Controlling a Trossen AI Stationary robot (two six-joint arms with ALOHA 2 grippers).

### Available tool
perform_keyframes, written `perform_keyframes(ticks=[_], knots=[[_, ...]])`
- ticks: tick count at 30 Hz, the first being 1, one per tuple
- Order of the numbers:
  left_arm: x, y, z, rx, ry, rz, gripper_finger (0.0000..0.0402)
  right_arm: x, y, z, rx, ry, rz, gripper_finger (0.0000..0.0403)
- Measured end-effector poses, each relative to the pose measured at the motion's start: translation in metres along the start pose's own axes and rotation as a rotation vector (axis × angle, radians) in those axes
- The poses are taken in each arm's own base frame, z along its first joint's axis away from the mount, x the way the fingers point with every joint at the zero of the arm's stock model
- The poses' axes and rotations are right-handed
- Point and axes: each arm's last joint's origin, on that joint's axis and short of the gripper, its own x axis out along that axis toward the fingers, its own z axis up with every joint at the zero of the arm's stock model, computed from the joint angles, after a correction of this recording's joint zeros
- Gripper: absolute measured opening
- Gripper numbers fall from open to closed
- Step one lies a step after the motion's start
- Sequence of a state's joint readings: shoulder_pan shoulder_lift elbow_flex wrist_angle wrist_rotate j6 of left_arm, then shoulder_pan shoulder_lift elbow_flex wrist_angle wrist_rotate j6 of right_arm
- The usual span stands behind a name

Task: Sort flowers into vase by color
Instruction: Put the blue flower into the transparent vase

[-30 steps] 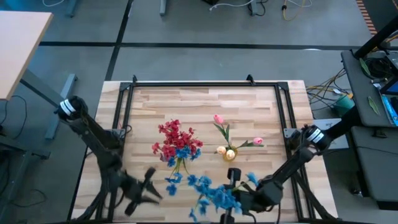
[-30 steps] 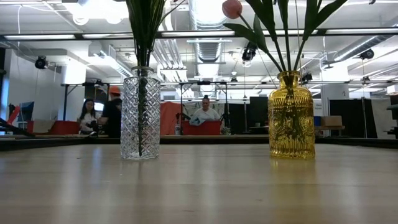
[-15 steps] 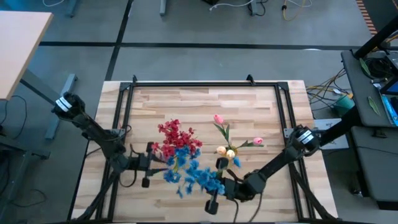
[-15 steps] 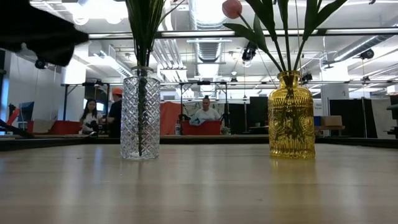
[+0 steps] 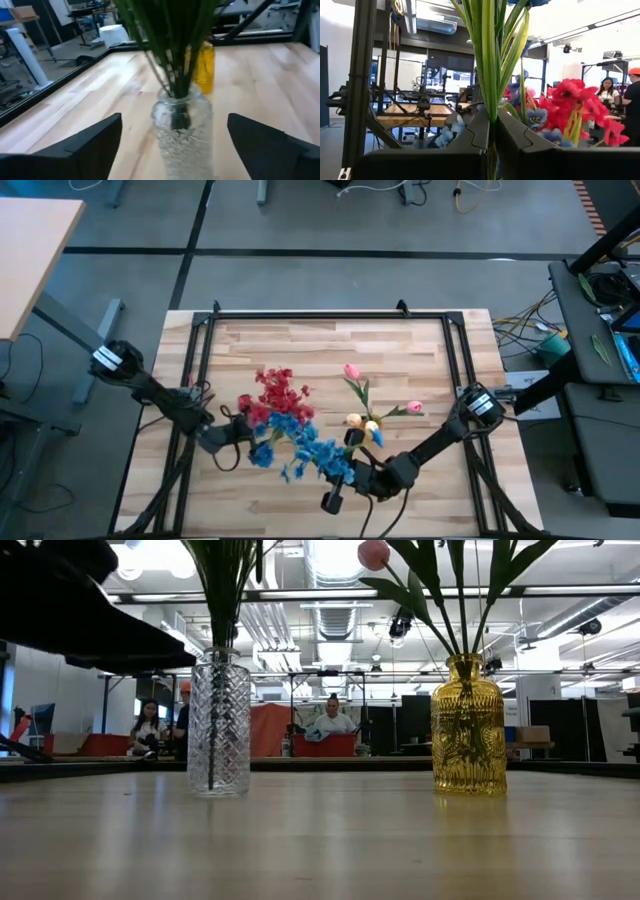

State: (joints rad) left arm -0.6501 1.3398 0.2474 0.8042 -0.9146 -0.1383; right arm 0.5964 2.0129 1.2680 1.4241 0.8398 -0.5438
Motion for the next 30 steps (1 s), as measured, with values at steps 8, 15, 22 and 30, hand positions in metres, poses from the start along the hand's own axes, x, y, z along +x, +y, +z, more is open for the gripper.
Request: perform_keyframes(ticks=[8,15,22,30], knots=[[0.011,0.001,-0.009,0.01,0.036,-0.04,0.0359,0.002,0.0,0.003,-0.039,0.006,-0.027,0.0013],[0.02,-0.002,-0.016,-0.039,0.011,-0.022,0.0359,0.002,-0.001,0.003,-0.066,0.021,-0.049,0.0013],[0.032,-0.005,-0.03,-0.065,-0.026,0.003,0.0359,0.002,-0.001,0.002,-0.065,0.025,-0.045,0.0013],[0.039,-0.008,-0.045,-0.097,-0.086,0.006,0.0344,0.001,-0.001,0.0,-0.049,0.024,-0.035,0.0013]])
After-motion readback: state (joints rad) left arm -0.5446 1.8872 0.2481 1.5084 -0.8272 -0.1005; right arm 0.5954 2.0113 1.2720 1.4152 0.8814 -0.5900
